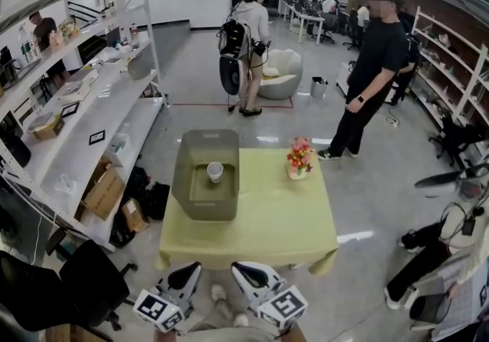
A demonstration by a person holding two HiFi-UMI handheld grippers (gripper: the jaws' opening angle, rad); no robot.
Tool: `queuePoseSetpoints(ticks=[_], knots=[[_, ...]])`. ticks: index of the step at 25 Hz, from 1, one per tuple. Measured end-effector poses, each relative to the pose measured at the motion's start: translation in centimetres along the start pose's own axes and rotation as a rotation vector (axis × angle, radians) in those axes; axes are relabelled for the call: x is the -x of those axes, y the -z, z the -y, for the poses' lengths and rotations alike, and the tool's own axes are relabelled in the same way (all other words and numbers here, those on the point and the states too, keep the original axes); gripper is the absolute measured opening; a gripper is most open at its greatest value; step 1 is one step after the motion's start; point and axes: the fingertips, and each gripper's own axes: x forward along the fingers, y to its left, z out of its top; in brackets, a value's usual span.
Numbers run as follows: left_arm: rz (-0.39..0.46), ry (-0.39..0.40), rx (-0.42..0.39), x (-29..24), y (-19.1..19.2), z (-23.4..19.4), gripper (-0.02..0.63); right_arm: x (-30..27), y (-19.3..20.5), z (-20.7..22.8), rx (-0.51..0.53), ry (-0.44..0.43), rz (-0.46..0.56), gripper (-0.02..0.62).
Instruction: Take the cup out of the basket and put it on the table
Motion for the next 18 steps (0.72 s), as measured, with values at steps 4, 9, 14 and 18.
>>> queuePoseSetpoints(ticks=[4, 9, 14, 18], knots=[[0.000, 0.011, 0.009, -1.5, -0.2, -2.5, 0.009, -2.4, -0.1, 1.5, 0.004, 0.007, -0.006, 0.008], [-0.011, 0.022, 0.020, -3.5, -0.1, -6.2, 0.009, -5.9, 0.5, 3.7, -0.001, 0.013, -0.021, 0.008], [-0.015, 0.033, 0.024, -5.9, -0.6, -9.8, 0.009, -9.3, 0.3, 6.1, 0.005, 0.020, -0.030, 0.008], [-0.016, 0.049, 0.024, -7.6, -1.2, -12.0, 0.009, -11.5, 0.4, 7.7, 0.002, 0.027, -0.049, 0.008]])
